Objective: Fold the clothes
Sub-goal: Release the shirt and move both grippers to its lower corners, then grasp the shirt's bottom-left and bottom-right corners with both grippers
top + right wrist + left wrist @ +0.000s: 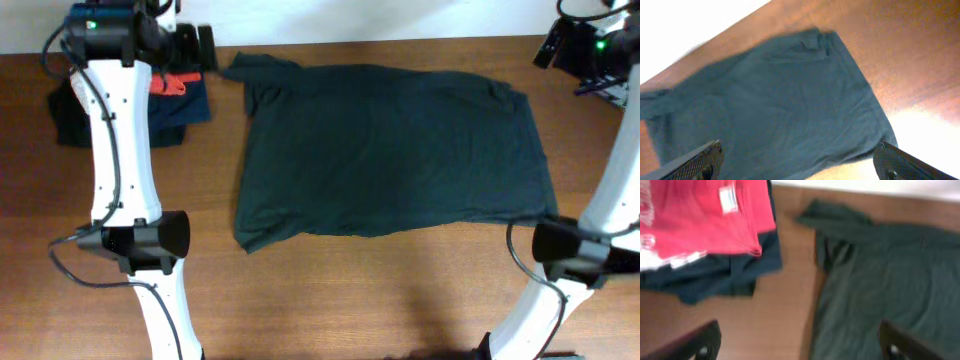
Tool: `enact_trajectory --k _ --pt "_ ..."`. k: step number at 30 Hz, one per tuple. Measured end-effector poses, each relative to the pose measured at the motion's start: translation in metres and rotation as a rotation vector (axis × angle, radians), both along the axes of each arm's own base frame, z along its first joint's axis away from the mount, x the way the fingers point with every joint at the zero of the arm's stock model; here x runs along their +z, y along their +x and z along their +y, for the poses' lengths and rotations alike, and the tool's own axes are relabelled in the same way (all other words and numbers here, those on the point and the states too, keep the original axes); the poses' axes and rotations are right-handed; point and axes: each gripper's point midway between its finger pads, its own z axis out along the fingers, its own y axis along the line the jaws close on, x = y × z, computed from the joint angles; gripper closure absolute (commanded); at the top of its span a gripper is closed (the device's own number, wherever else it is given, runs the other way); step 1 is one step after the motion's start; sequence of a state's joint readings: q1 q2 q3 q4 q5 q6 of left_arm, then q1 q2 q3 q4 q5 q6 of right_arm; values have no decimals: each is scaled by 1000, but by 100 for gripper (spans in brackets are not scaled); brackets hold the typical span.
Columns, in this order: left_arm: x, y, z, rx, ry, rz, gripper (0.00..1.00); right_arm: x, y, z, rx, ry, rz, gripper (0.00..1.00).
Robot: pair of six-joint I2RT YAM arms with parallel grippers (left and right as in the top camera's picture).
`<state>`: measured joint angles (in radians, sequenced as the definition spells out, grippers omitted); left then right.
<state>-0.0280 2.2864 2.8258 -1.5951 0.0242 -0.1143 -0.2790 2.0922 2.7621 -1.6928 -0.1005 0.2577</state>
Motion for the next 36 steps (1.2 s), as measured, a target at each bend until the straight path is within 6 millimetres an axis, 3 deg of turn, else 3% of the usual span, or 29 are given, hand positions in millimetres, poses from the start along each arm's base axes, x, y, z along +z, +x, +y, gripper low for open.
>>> enact_trajectory --k 2,4,6,8,10,12,15,17,19,22,23,24,26,30,36 --pt "-5 -21 0 -8 1 78 1 24 -16 6 8 -9 -51 1" --pt "-2 -25 -3 -25 -9 78 1 44 -41 14 11 -14 -83 1" --pt "4 -28 -6 -36 -22 68 1 48 -63 20 12 -15 -75 1" --pt "13 -35 -12 -54 -54 58 1 39 -80 22 5 -15 -30 2" --pt "27 -54 -20 -78 -97 52 1 10 -93 24 0 6 78 1" --pt "36 -80 -23 -88 -117 73 1 -19 -100 25 -1 32 181 1" --pt "30 -126 -24 -91 -134 156 1 -50 -108 27 -1 59 290 1" --pt "10 -156 -27 -92 -153 250 1 -61 -110 27 -1 67 324 1" --pt "-29 -180 -30 -86 -171 396 1 -67 -109 27 -1 67 333 1" --pt "-89 -189 -32 -71 -185 532 2 -67 -104 25 0 62 317 1" --pt "-100 -190 -32 -63 -189 550 2 -67 -104 25 0 61 315 1" --pt "-131 -195 -33 -43 -196 597 2 -67 -104 25 0 61 315 1" --pt "-160 -200 -37 -21 -226 623 5 -67 -104 25 1 61 315 1" --pt "-199 -203 -41 16 -263 616 7 -67 -103 25 1 60 310 1" --pt "-243 -230 -44 99 -300 678 11 -66 -101 24 1 58 305 1"
